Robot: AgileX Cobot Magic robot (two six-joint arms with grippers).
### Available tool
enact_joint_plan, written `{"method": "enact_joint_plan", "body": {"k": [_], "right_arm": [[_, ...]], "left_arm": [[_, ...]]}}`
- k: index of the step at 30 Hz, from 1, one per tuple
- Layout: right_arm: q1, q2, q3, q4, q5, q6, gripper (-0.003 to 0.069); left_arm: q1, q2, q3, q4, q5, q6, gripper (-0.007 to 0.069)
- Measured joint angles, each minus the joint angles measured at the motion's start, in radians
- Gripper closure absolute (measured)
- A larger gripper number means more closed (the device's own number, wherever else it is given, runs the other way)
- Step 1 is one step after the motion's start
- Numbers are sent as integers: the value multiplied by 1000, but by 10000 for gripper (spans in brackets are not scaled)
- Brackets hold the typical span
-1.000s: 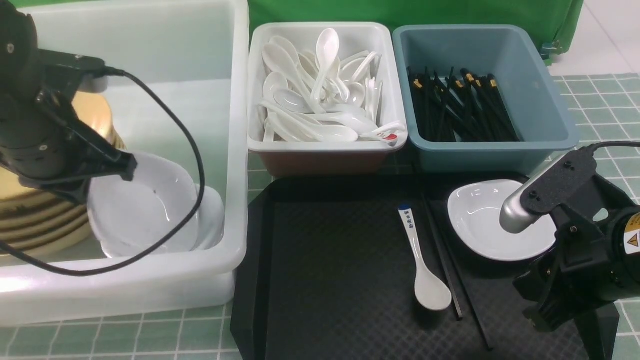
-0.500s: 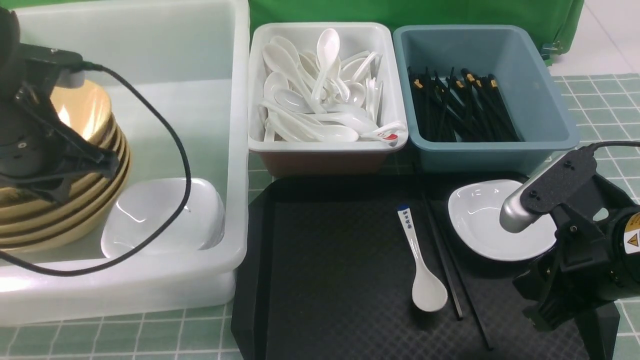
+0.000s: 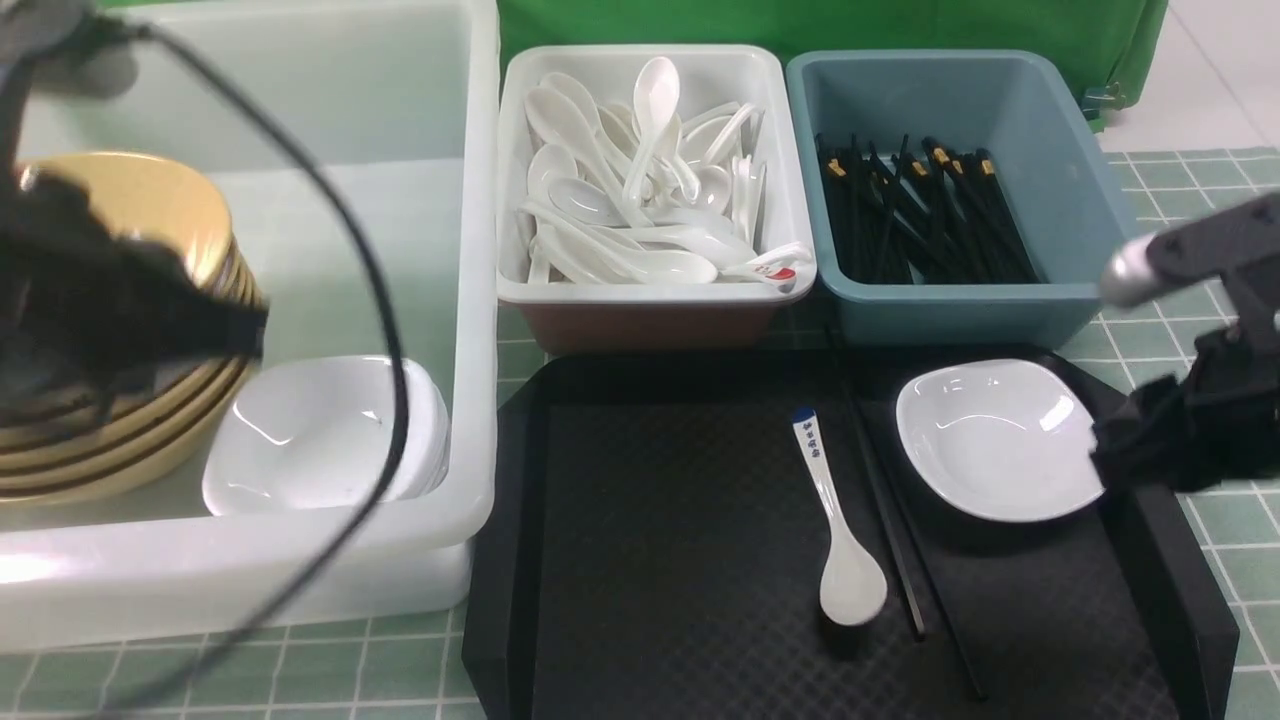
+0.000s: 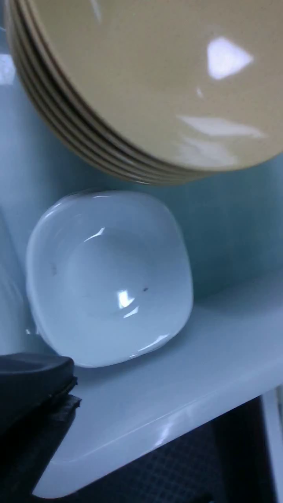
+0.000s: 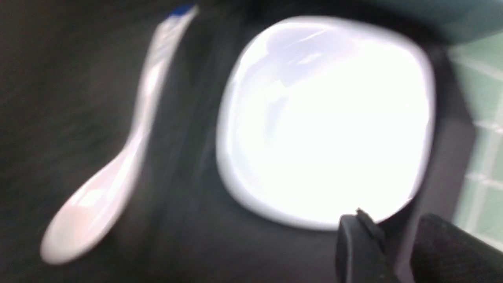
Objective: On blue table put chopsticks spoon bowls plates into blue grey white boxes.
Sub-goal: 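Reach for and grasp the small white dish on the black tray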
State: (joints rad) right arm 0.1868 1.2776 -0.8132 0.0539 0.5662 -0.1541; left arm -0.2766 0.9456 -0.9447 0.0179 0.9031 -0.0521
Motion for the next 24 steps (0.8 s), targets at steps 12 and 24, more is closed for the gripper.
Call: {"method": "enact_joint_plan", "body": {"k": [12, 24], "right_arm": [[-76, 357, -233, -2, 56, 0, 216], [-75, 522, -260, 57, -7, -33, 256]], "left_arm": [[-1, -406, 432, 153, -51, 20, 620], [-1, -581, 560, 180, -312, 20, 620]]}}
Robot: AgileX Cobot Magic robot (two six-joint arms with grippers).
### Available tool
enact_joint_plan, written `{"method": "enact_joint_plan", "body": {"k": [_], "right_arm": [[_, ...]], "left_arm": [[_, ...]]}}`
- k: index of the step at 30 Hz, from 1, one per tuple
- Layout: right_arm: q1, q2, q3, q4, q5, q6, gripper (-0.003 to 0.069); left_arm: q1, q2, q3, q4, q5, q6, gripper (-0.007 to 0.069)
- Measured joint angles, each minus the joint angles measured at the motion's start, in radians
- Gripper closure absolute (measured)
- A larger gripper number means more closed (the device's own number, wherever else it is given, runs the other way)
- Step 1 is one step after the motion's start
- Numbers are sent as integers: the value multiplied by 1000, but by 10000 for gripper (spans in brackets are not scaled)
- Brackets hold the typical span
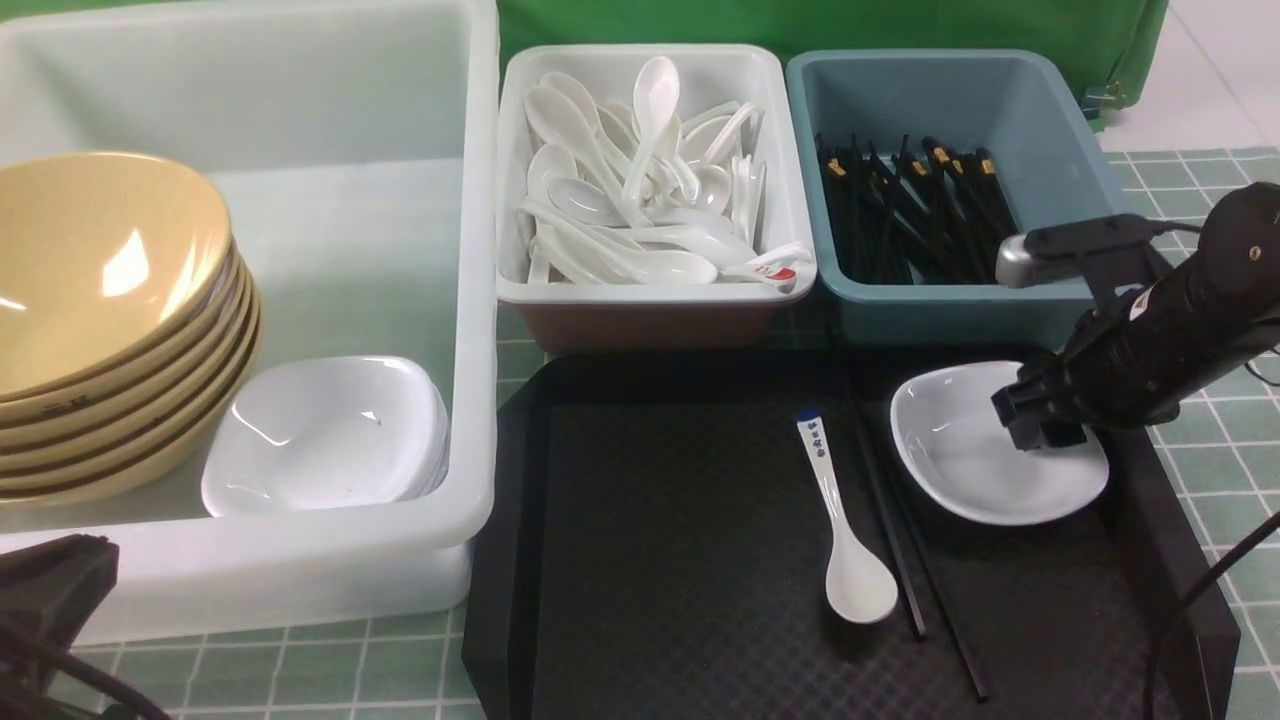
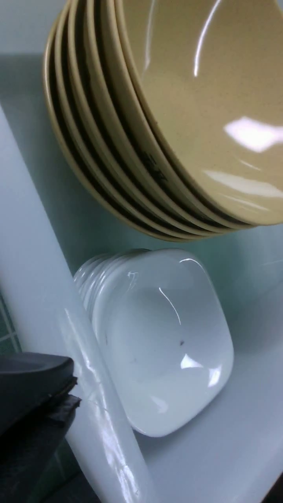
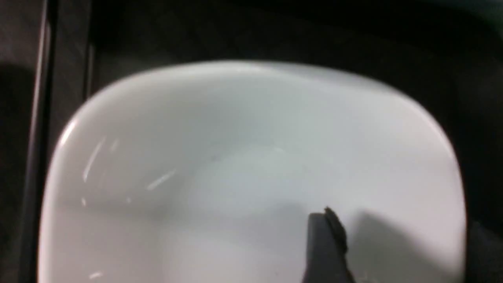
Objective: On blue table put chopsticks spoon bowls plates into blue grey white boxes.
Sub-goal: 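Reach for and grasp the small white dish on the black tray, then place the white bowl into the white bin on top of the stacked bowls with the right gripper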
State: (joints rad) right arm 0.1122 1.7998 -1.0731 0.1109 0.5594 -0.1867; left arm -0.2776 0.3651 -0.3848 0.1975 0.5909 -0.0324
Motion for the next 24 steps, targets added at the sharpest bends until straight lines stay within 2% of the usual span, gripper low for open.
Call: {"method": "enact_joint_plan", "body": {"k": [3, 6, 11, 13, 15, 18, 21, 23, 24], "right_arm": [[3, 2, 0, 7, 7, -24, 319], [12, 2, -2, 31, 11, -47, 436], [19, -49, -5, 57, 69, -82, 493], [25, -135, -4, 60, 158, -95, 550], [33, -177, -3, 56, 179, -99, 566], [123, -340, -43, 107, 199, -106, 578], [233, -394, -103, 166, 133, -107, 578], [384, -397, -167, 243, -20, -108, 578], [384, -394, -171, 249, -20, -109, 578]], "left_arm": [[0, -15, 16, 4, -22, 0, 620], [0, -31, 25, 8, -37, 0, 620], [0, -45, 26, 12, -46, 0, 620], [0, -61, 26, 18, -48, 0, 620], [0, -71, 27, 21, -49, 0, 620], [0, -104, 32, 37, -55, 0, 620], [0, -120, 40, 45, -69, 0, 620], [0, -136, 52, 51, -88, 0, 620], [0, -137, 52, 51, -88, 0, 620]]}}
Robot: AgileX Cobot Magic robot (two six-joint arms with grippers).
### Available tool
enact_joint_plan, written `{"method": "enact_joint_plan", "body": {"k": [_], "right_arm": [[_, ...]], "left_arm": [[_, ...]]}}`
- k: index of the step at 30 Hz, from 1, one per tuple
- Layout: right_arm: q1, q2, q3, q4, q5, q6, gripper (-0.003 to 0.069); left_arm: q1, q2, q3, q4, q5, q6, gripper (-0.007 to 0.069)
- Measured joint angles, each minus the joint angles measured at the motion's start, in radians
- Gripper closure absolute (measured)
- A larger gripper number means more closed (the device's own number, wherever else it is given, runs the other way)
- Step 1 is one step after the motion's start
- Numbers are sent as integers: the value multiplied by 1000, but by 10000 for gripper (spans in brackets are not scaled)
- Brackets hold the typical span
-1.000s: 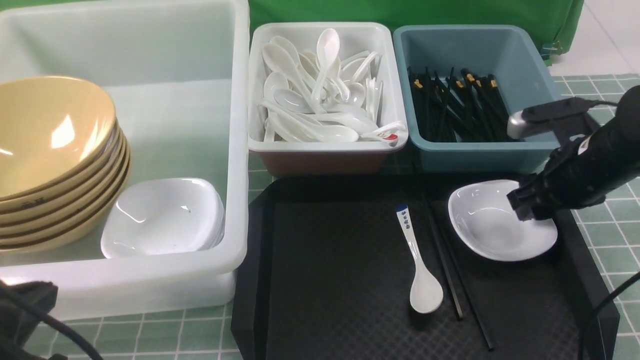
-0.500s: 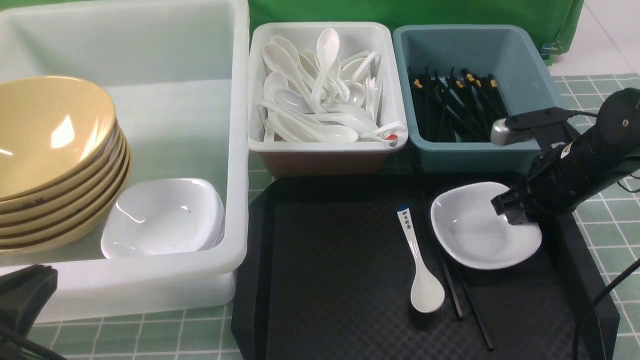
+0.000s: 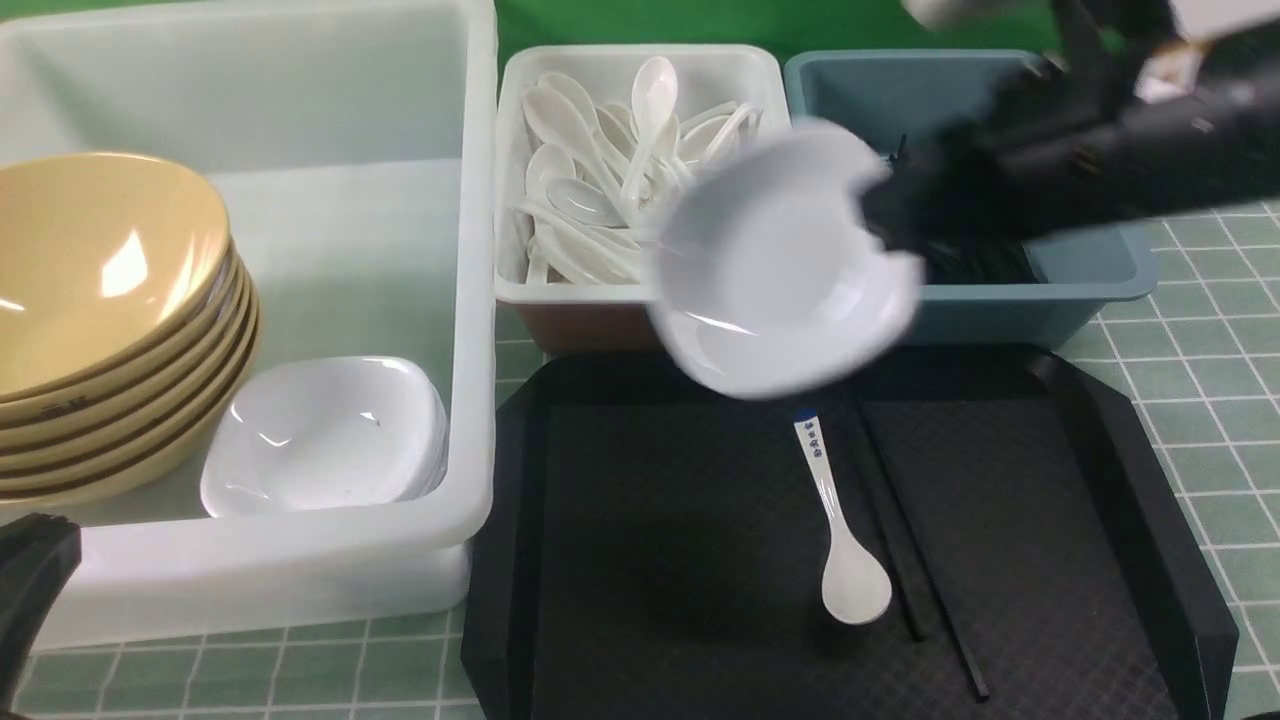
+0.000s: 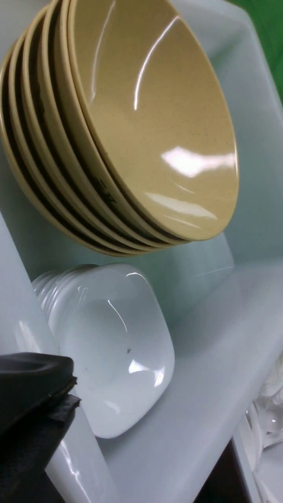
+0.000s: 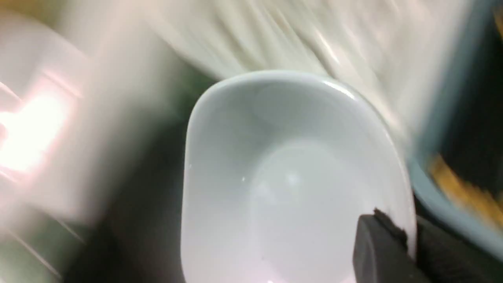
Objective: On blue table put chopsticks spoon bowls plates into blue grey white boxes.
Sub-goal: 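Place the white bowl into the white bin on top of the stacked bowls with the right gripper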
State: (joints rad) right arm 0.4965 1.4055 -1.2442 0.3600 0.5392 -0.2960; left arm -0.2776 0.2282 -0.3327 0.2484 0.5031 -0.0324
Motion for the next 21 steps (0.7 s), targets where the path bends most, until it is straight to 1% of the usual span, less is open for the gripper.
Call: {"method": "enact_joint_plan", "body": {"k": [1, 2, 4, 6, 9, 10, 11, 12, 15, 20, 21], "right_arm": [[102, 35, -26, 59, -125, 0, 578], [157, 66, -40, 87, -193, 0, 578], [235, 128, -64, 110, -289, -7, 578], [314, 219, -103, 126, -371, -64, 578], [377, 351, -170, 132, -420, -129, 578], [388, 402, -198, 133, -426, -139, 578], [388, 402, -203, 133, -426, -139, 578], [393, 472, -239, 133, -424, -152, 573], [393, 520, -261, 133, -420, -157, 552], [392, 539, -272, 134, -408, -158, 375], [392, 539, -273, 135, -408, -159, 375]], "left_arm": [[0, -9, 0, 1, -4, 0, 620], [0, -15, 1, 2, -8, 0, 620], [0, -23, 1, 2, -8, 0, 620], [0, -27, 1, 2, -8, 0, 620], [0, -33, 1, 2, -8, 0, 620], [0, -35, 1, 2, -8, 0, 620], [0, -35, 1, 2, -8, 0, 620], [0, -38, 1, 2, -7, 0, 620], [0, -44, 1, 2, -7, 0, 620], [0, -46, 1, 3, -7, 0, 620], [0, -46, 1, 3, -7, 0, 620]]}}
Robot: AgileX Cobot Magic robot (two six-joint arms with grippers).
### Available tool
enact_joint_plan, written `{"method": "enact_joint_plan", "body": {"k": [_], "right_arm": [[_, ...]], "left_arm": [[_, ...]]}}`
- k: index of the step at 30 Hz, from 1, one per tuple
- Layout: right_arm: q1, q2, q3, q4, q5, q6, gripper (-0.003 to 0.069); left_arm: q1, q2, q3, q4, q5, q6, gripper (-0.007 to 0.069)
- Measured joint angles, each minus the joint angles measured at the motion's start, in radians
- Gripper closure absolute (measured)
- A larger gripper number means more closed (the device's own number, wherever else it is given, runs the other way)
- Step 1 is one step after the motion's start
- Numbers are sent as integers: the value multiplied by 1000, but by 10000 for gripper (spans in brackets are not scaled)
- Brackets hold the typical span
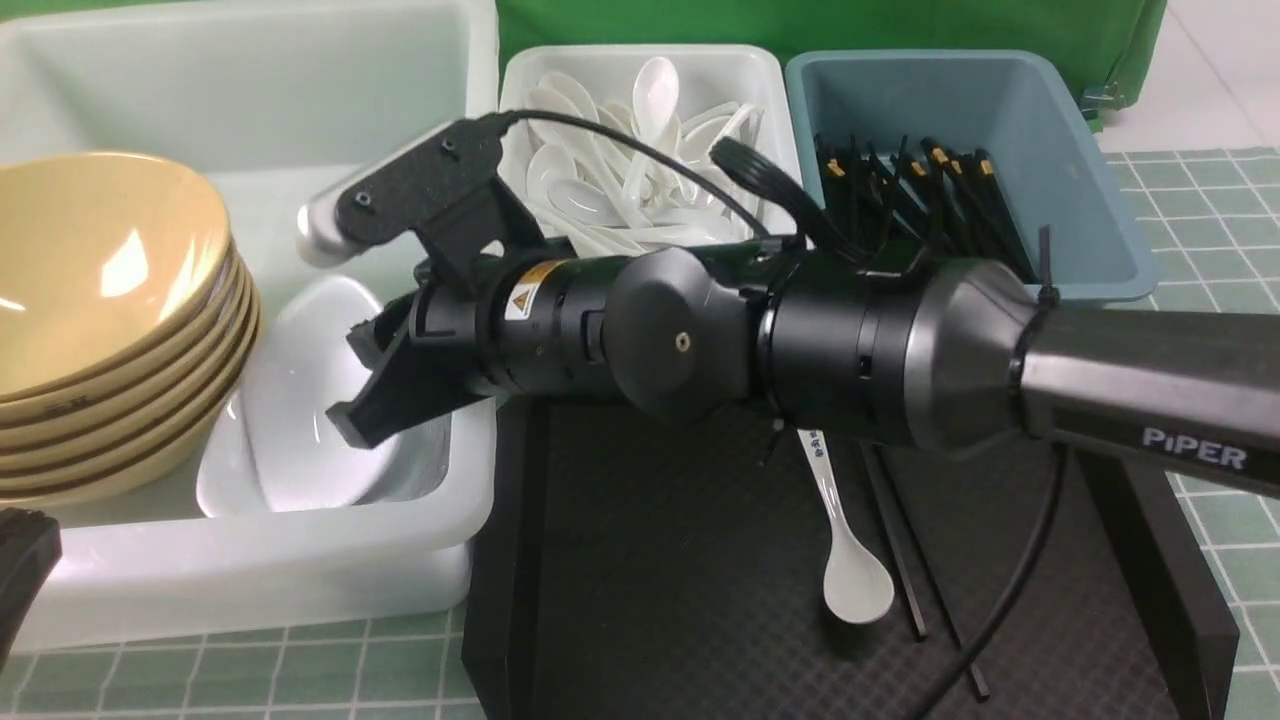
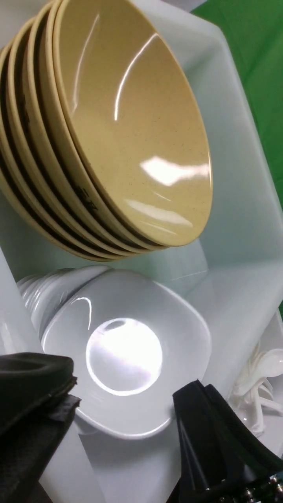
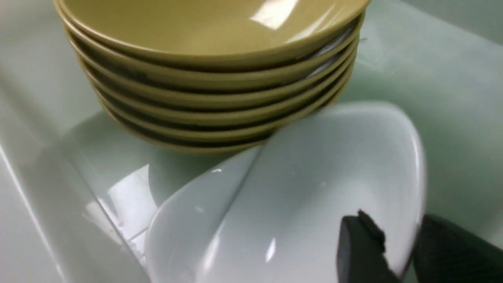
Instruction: On blue table put chopsticks spoon bowls plates into blue grey white boxes.
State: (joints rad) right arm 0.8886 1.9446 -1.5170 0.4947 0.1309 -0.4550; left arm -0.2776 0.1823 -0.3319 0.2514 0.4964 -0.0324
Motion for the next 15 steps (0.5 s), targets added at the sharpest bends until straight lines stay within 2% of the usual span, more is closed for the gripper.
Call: {"method": "enact_joint_plan", "body": {"k": [1, 2, 3, 4, 5, 7, 8, 9, 11, 15], "right_arm": [[-1, -8, -1, 1, 20, -9, 342], [-11, -39, -1, -2, 107, -46, 294], [-12, -44, -1, -2, 120, -46, 290], [-33, -91, -1, -42, 243, -65, 265], [-41, -105, -1, -50, 277, -65, 262], [-103, -190, -4, -185, 510, 45, 251], [-115, -203, -4, -211, 528, 71, 251], [-177, -250, 6, -317, 672, 178, 248], [-244, -277, 56, -414, 758, 284, 247], [-347, -273, 226, -431, 755, 356, 247]], "left_arm": [[0, 0, 0, 1, 0, 0, 620], [0, 0, 0, 1, 0, 0, 620], [0, 0, 0, 1, 0, 0, 620], [0, 0, 0, 2, 0, 0, 620], [0, 0, 0, 2, 0, 0, 620], [0, 0, 0, 2, 0, -3, 620], [0, 0, 0, 2, 0, -4, 620], [0, 0, 0, 2, 0, -9, 620], [0, 0, 0, 2, 0, -9, 620], [0, 0, 0, 2, 0, -9, 620]]}}
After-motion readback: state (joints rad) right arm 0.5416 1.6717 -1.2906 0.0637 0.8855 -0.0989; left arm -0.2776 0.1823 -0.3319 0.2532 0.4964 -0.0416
